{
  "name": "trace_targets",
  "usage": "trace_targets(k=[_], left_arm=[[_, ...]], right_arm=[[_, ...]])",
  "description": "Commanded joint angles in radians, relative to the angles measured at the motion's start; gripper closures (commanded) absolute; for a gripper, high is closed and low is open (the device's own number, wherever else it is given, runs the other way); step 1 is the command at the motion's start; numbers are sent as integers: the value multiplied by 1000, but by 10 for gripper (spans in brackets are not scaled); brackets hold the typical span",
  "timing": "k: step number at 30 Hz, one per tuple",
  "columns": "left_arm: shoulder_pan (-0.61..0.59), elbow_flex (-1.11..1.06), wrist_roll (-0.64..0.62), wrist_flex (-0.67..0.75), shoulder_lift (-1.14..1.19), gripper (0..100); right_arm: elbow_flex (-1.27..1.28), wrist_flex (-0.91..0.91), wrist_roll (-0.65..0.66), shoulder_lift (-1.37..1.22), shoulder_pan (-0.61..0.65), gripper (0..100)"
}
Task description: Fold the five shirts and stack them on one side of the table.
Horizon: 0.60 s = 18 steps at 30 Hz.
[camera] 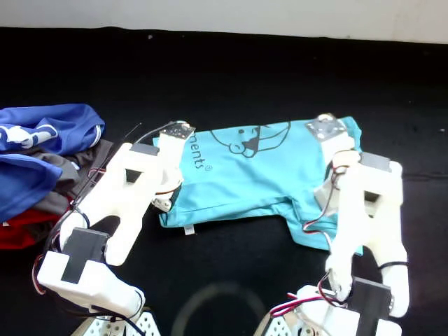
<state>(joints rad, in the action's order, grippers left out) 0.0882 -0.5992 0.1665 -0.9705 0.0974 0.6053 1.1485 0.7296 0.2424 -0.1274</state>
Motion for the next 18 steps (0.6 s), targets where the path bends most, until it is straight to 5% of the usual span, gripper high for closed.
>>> trace_targets(k=[1, 18], left_arm=[[-7, 1, 6, 21, 10, 992], [-7, 1, 9, 23, 10, 992]], right_arm=[[30, 2, -17, 1, 73, 789], [116, -65, -170, -4, 206, 789]])
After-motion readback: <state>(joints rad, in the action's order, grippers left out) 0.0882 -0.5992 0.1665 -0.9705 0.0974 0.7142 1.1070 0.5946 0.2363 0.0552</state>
